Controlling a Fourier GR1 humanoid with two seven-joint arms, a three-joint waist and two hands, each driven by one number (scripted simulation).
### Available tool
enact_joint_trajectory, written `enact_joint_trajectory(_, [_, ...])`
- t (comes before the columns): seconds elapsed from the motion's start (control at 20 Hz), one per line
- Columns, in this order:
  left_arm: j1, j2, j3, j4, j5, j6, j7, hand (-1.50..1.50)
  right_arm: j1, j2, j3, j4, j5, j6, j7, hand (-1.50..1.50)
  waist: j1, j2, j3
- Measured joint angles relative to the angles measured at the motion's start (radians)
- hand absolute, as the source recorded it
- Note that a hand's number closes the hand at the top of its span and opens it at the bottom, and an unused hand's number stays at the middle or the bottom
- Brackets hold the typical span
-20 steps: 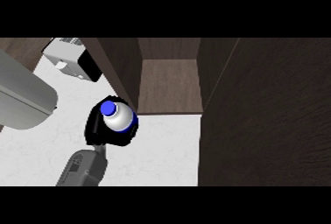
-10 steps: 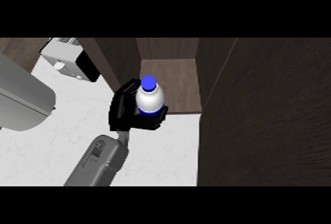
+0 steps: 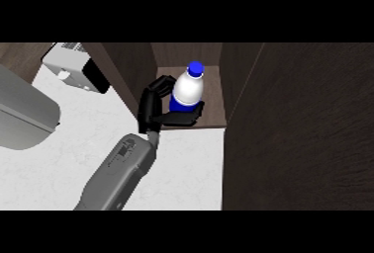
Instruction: Pick up the bottled water, place it into the cabinet and close the cabinet
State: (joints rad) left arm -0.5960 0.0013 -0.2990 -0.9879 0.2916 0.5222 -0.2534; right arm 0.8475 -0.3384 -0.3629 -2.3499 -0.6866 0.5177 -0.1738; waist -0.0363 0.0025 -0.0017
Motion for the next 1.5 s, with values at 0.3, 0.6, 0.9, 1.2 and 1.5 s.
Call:
enact_joint_trajectory(0.3, [-0.127, -0.001, 0.04, 0.179, 0.052, -0.015, -0.028, 1.5, -0.014, -0.002, -0.002, 0.007, -0.018, 0.001, 0.003, -1.5, -0.005, 0.004, 0.0])
enact_joint_trajectory(0.6, [-0.249, -0.001, 0.062, 0.343, 0.103, 0.009, -0.083, 1.5, 0.0, 0.004, 0.002, 0.012, -0.034, 0.024, 0.0, -1.5, -0.019, 0.007, 0.0])
enact_joint_trajectory(0.9, [-0.368, 0.001, 0.102, 0.505, 0.114, 0.023, -0.145, 1.5, 0.001, 0.001, 0.004, 0.015, -0.046, 0.039, -0.007, -1.5, -0.03, 0.012, 0.0])
enact_joint_trajectory(1.2, [-0.459, 0.009, 0.126, 0.651, 0.092, 0.038, -0.185, -1.5, -0.002, -0.006, 0.006, 0.021, -0.056, 0.054, -0.012, -1.5, -0.038, 0.018, 0.0])
enact_joint_trajectory(1.5, [-0.519, 0.018, 0.137, 0.755, 0.072, 0.035, -0.202, -1.5, -0.02, -0.012, 0.005, 0.025, -0.065, 0.051, -0.014, -1.5, -0.041, 0.021, 0.0])
